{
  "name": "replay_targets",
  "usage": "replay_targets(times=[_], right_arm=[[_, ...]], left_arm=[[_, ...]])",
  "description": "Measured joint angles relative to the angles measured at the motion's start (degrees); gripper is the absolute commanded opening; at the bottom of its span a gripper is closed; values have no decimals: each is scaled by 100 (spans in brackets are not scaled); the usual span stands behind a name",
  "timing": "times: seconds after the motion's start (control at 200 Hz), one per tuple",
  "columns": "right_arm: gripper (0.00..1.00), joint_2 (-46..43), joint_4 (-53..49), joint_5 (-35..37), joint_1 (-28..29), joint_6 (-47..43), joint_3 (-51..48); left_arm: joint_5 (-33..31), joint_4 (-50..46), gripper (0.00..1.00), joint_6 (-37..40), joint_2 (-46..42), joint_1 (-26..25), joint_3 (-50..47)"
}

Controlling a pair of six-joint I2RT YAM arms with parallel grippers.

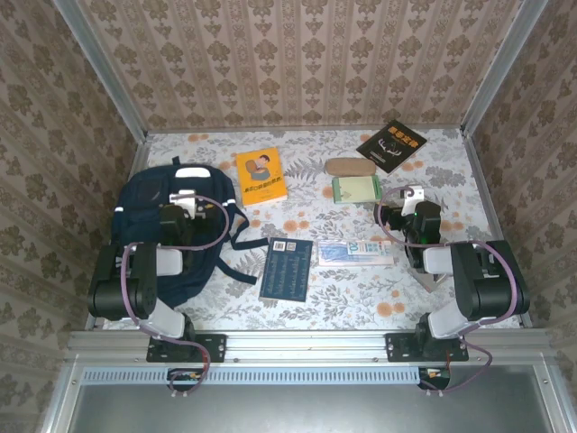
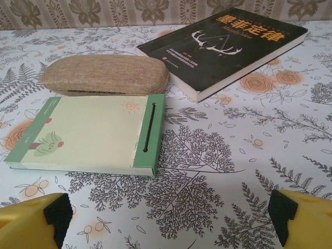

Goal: Pack books, pencil case, and school supplies into a backpack

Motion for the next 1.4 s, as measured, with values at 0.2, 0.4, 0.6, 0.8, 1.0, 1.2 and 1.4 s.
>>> replay_targets(times=[0.2,0.4,0.6,0.8,1.0,1.2,1.4], right_arm=[[100,0,0,0,-11,2,0],[100,0,-2,0,-11,2,0],[100,0,-2,0,-11,2,0],[100,0,0,0,-11,2,0],[100,0,-2,0,-11,2,0],[100,-17,-90,66,-11,11,31],[100,-861,-1357,577,-11,249,496]], left_arm=[[7,0,100,0,0,0,0],[9,0,100,0,0,0,0],[24,0,100,-2,0,11,2],[168,-9,100,-4,0,96,28],[247,-70,100,-4,-2,151,103],[111,-2002,100,-105,-654,151,1005],[-87,-4098,100,-1119,-1486,210,2573]])
